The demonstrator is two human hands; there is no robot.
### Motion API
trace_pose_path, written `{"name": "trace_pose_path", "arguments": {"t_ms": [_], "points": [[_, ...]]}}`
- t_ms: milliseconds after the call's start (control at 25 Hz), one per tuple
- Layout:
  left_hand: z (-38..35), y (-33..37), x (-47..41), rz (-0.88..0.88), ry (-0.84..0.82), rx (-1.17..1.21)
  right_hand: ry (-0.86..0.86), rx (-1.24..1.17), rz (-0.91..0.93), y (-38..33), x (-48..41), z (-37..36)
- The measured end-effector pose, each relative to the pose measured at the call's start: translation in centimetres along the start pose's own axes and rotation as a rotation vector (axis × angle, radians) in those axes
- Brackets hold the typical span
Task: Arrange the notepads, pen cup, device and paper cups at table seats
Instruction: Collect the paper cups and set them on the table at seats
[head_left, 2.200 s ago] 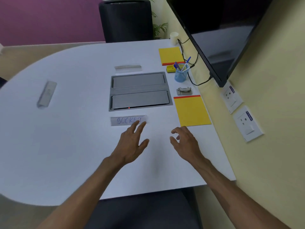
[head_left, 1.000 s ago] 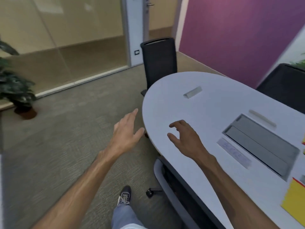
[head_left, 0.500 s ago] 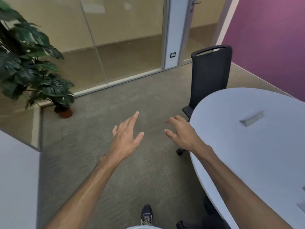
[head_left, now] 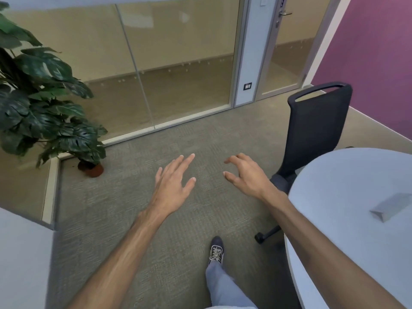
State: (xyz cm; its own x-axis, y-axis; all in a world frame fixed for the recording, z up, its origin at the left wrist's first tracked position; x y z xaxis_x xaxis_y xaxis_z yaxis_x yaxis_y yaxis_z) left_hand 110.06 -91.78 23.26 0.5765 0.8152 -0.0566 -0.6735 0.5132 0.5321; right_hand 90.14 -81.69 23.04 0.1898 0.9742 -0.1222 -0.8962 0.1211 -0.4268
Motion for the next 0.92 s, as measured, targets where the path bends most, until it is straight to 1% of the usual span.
{"name": "trace_pose_path", "arguments": {"t_ms": [200, 400, 560, 760, 920], "points": [[-1.0, 0.4, -13.8, -0.028, 0.004, 0.041, 0.036, -0.012, -0.015, 6.0, -10.9, 1.7], [-1.6, 2.1, -26.4, -0.048, -0.016, 0.021, 0.067, -0.003, -0.032, 11.4, -21.1, 4.8], [-2.7, 3.3, -35.2, -0.079, -0.037, 0.016, 0.075, -0.005, -0.068, 15.4, -27.6, 6.1], [-5.4, 5.2, -48.1, -0.141, -0.036, -0.056, 0.083, 0.040, -0.123, 22.5, -36.4, 8.1], [-7.7, 7.5, -60.0, -0.224, -0.059, -0.061, 0.130, 0.079, -0.190, 29.1, -44.3, 10.7]]}}
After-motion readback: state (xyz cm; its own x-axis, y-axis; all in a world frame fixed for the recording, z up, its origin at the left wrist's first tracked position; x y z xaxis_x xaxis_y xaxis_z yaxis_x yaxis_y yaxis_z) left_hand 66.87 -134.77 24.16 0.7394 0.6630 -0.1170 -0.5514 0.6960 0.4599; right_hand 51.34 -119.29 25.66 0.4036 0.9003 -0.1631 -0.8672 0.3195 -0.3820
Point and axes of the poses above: each hand's wrist, its own x-axis away from the middle knuckle, its own z-axis out of the back of the hand, y = z × x, the point moved 6 cm from there along -x, towards the middle knuckle, and after that the axes turned 9 degrees about z, right-handed, at the moved point
